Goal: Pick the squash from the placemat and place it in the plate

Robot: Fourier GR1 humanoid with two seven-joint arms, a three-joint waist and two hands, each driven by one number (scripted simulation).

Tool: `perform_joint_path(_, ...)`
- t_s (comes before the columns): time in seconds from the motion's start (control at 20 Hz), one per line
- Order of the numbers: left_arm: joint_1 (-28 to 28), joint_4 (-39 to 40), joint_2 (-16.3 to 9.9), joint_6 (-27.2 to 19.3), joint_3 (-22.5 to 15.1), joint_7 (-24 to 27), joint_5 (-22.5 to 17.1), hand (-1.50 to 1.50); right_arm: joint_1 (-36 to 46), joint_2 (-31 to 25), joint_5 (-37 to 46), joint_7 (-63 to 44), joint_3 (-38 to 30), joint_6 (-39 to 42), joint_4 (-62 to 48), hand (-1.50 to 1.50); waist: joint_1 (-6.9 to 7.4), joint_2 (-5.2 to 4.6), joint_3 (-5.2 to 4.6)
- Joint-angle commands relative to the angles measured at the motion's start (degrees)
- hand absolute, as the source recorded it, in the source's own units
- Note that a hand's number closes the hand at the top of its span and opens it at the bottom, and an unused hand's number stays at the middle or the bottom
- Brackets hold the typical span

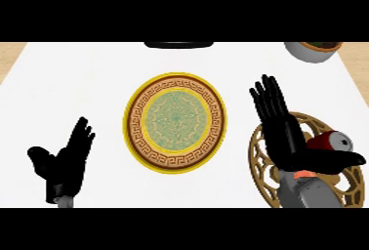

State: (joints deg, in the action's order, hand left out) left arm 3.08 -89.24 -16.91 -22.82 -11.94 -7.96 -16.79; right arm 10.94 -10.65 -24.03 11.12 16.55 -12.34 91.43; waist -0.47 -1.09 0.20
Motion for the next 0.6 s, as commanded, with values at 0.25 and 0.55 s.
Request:
perform_joint_path(0.25, -13.65, -6.82, -10.33, 6.79, 1.77, 4.75, 5.93, 0.00, 5.17, -6.80, 9.53, -1.61, 19.81, 17.78, 6.26, 1.50, 1.25, 2.05, -0.31)
perform_joint_path(0.55, -14.77, -6.03, -11.56, 10.27, 3.57, 3.84, 3.29, 0.00, -8.88, -12.34, 36.12, 0.35, 23.96, -3.50, 1.14, -1.50, -1.42, 1.41, -0.19)
